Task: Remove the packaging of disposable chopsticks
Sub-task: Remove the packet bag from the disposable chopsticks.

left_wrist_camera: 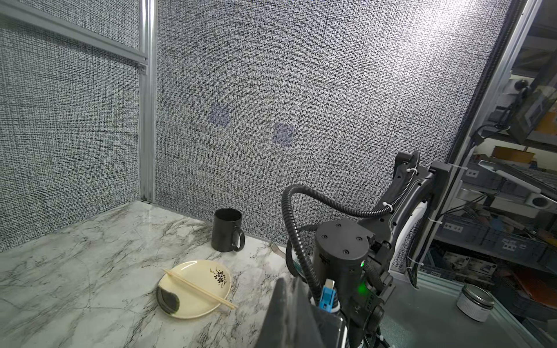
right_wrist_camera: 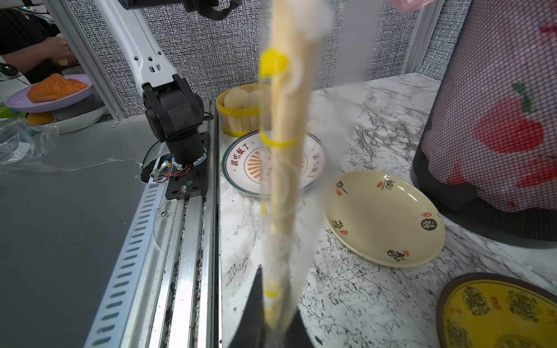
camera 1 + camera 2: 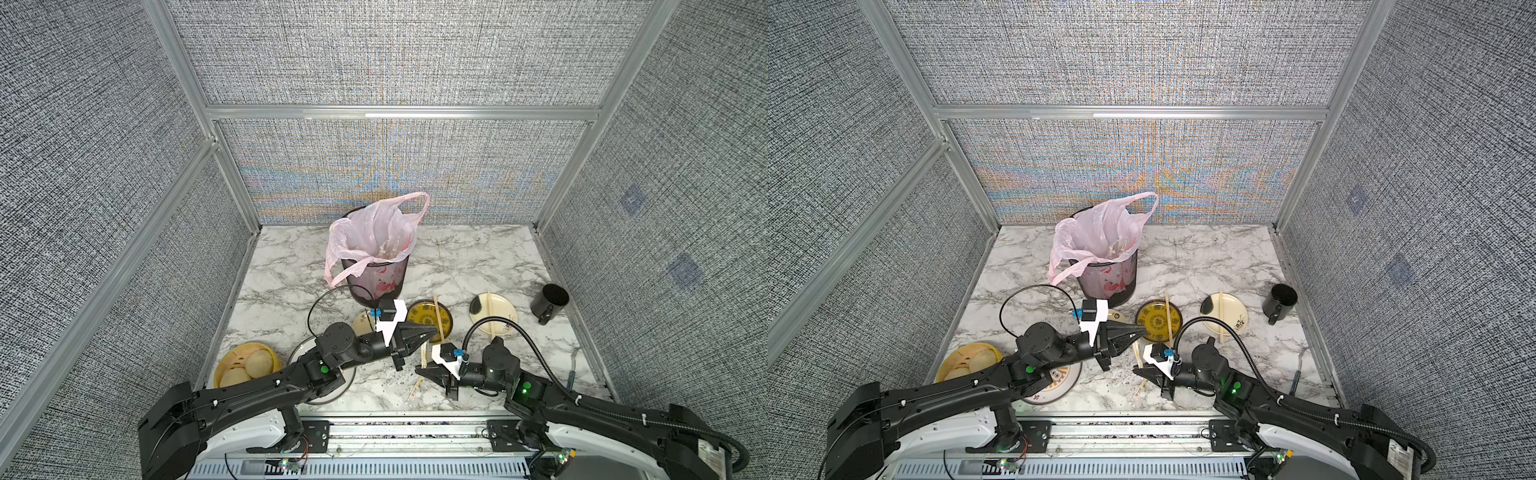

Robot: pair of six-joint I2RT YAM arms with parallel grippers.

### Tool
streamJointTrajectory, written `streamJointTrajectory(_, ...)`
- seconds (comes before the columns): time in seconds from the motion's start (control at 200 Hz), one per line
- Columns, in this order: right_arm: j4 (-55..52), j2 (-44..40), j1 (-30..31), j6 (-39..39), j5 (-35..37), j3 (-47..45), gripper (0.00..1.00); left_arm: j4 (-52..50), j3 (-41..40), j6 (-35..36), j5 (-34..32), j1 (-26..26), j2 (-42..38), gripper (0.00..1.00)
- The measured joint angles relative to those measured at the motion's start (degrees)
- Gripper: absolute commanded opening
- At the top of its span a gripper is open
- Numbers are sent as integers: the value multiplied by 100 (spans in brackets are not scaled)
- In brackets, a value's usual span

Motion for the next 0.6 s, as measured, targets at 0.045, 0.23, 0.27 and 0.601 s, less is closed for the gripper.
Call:
streamJointTrajectory(0.045,-13,-2,0,15,11,0,0,42,-4,-2,0,0,37,4)
streamJointTrajectory(0.23,-114,-59,0,37,26,-11,0,203,-50,-20,-4,0,136,4)
streamJointTrajectory(0.27,-151,-74,-2,39,31,-11,0,214,-61,-20,-4,0,144,4)
streamJointTrajectory(0.601,-90,-109,-2,57,35,-118,0,282,-114,-17,46,0,192,7)
